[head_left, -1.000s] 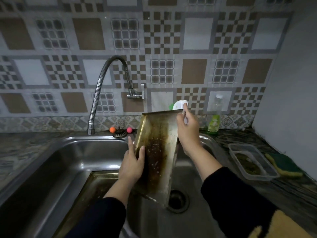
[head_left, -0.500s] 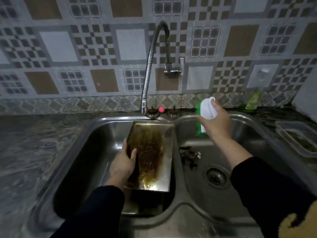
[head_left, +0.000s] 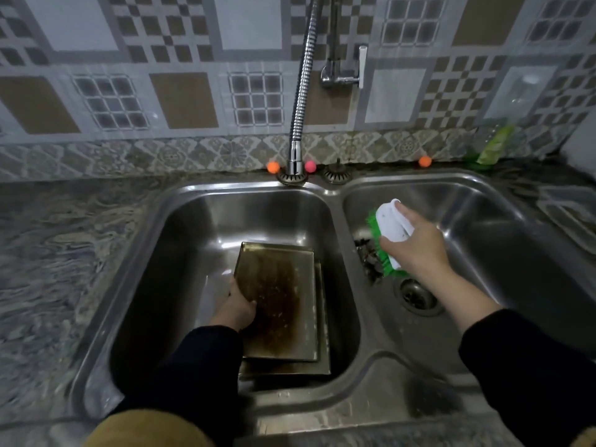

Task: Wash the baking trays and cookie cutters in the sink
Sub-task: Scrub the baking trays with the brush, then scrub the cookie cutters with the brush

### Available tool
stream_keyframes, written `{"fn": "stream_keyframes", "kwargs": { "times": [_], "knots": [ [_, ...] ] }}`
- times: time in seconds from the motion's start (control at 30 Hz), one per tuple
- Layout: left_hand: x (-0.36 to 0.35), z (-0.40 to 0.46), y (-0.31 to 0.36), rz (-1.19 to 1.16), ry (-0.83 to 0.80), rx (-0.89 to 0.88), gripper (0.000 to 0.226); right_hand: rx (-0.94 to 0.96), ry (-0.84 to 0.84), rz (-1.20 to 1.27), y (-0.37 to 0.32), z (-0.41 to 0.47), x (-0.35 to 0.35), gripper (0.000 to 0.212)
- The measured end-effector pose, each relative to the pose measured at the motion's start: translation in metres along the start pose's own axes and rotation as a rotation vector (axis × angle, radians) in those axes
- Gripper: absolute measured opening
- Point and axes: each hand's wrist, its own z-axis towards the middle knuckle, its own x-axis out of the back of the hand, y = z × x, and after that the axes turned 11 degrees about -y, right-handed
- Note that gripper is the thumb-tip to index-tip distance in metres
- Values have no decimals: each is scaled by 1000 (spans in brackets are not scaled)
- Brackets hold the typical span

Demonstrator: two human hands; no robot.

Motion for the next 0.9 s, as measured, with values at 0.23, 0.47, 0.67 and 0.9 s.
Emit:
{"fn": "stream_keyframes", "kwargs": {
  "times": [0.23, 0.47, 0.67, 0.9],
  "knots": [
    [-9, 46, -19, 164, -27, 102, 77, -7, -52, -49, 4, 1, -5, 74],
    [19, -21, 71, 361, 113, -78, 47, -7, -140, -98, 17, 3, 6, 74],
    [-7, -42, 162, 362, 266, -448, 38, -37, -159, -158, 37, 9, 31, 75],
    [-80, -11, 236, 393, 77, -573, 43, 3, -201, -114, 70, 39, 60, 74]
  ]
}}
